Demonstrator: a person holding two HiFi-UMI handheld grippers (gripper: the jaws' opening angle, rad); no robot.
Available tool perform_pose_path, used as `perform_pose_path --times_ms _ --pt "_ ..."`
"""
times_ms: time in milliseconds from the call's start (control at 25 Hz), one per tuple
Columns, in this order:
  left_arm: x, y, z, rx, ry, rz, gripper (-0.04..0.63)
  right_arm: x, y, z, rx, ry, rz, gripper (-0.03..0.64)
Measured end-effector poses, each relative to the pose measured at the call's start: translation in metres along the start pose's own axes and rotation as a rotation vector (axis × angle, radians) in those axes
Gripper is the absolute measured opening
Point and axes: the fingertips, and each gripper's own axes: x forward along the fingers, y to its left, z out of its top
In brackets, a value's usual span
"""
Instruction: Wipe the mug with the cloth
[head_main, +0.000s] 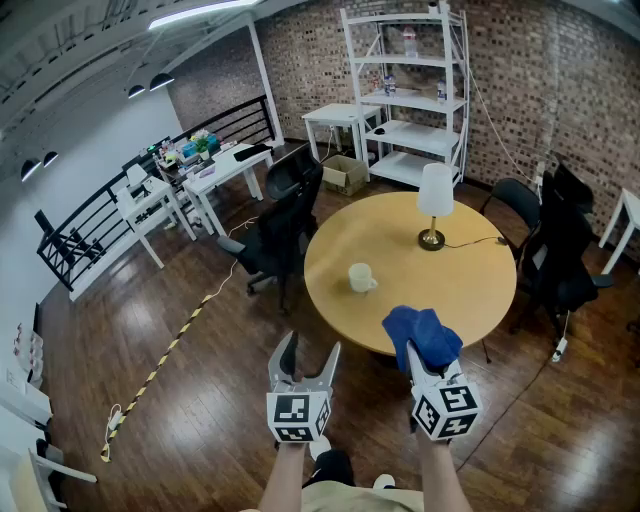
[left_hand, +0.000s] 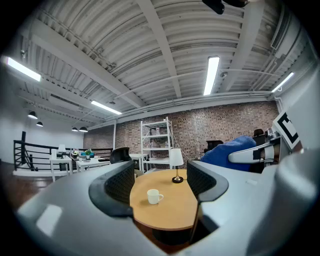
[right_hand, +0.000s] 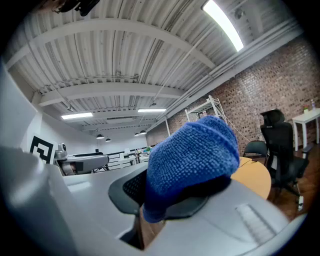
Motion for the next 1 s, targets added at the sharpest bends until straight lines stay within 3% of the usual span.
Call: perform_pose_path --times_ms 360,600,1000 --pt "0.121 0.043 -0.02 -0.01 0.0 -0.089 0.305 0.102 -0.026 -0.008 -0.012 0.041 0.001 0.063" --pt "0.229 0.101 0.001 0.041 -0.049 -0.208 0.279 0.214 -0.05 0.026 -0.003 -0.017 -0.066 0.063" --pt "0.354 0.187 -0.008 -0.005 -0.01 -0.33 0.249 0.352 -0.06 0.057 -0.062 -0.033 -0.086 0.063"
